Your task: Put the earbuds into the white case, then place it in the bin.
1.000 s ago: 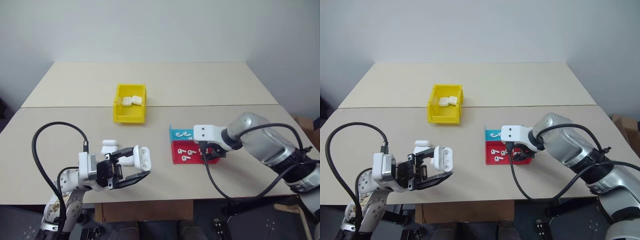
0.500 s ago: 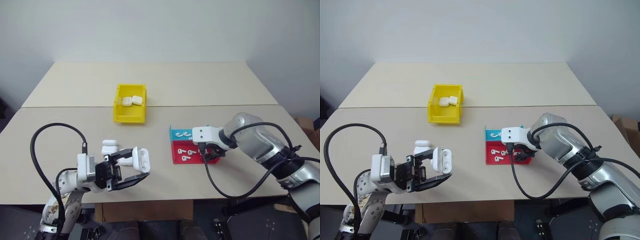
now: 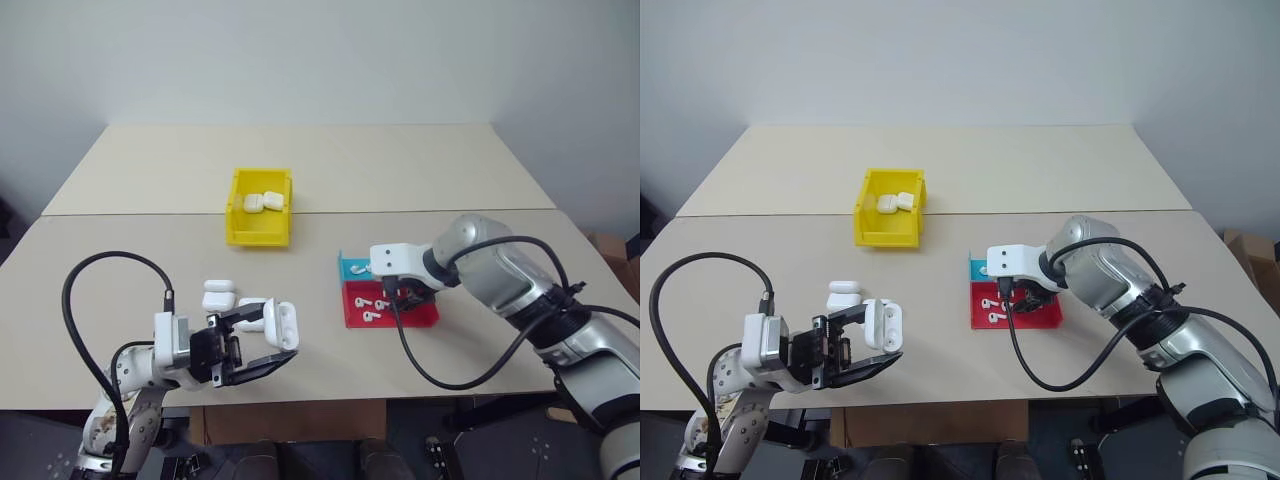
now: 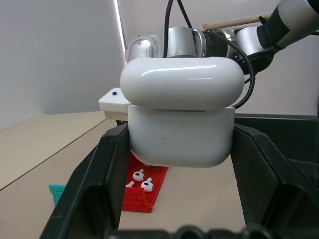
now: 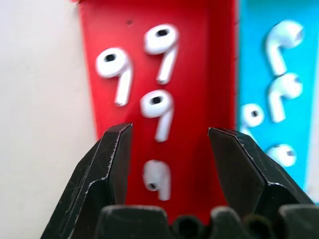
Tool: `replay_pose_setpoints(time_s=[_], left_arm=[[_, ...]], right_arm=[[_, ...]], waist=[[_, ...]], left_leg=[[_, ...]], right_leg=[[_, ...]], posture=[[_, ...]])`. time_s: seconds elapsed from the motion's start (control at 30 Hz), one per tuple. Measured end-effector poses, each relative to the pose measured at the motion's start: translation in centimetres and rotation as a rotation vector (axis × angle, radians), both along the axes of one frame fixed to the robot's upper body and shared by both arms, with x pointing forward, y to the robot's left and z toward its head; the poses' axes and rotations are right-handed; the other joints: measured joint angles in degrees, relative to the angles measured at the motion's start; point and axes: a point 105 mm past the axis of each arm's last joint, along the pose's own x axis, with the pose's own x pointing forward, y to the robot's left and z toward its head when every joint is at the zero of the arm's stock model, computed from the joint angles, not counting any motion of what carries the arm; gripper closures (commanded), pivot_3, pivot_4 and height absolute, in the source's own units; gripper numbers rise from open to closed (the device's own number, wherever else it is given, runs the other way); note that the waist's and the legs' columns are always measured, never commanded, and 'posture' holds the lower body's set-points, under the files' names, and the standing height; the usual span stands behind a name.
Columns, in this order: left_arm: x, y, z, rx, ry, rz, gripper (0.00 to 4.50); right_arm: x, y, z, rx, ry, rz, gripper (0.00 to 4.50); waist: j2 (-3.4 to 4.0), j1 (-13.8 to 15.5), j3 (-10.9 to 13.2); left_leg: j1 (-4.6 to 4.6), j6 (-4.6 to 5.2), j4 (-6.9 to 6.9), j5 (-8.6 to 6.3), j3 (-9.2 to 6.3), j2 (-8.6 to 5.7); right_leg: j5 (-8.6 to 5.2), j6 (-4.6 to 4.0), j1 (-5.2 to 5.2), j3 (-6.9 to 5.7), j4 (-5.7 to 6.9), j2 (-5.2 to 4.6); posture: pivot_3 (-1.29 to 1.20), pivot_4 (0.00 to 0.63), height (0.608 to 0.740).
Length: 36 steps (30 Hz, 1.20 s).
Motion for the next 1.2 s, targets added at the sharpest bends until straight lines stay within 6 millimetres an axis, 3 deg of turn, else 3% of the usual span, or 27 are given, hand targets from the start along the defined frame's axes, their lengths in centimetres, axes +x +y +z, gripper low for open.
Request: replay_pose_setpoints(time_s=[0.93, 1.07, 1.2], left_arm=[[-0.5, -0.1, -0.1, 0.017, 0.003, 0.024, 1.71], [-0.6, -0.2, 0.2, 0.020, -0.006, 0.026, 1.71], [-0.5, -0.1, 0.2, 0.028, -0.001, 0.034, 1.71]], right_arm=[[0.6, 1.1, -1.0, -0.023, 0.004, 0.046, 1.60], [0.5, 1.1, -1.1, -0.023, 0.008, 0.047, 2.42], [0.5, 1.2, -1.1, -0.023, 0.008, 0.049, 2.42]], waist=[[0.01, 0.00, 0.00], [0.01, -0.01, 0.00], [0.02, 0.00, 0.00]], left_leg=[[0.02, 0.00, 0.00, 0.00, 0.00, 0.00], [0.02, 0.00, 0.00, 0.00, 0.00, 0.00], [0.02, 0.00, 0.00, 0.00, 0.00, 0.00]], right_leg=[[0.00, -0.01, 0.00, 0.00, 0.04, 0.01], [0.00, -0.01, 0.00, 0.00, 0.03, 0.01], [0.00, -0.01, 0.00, 0.00, 0.04, 0.01]], posture=[[0.00, 0.150, 0.740], [0.00, 0.150, 0.740], [0.00, 0.150, 0.740]])
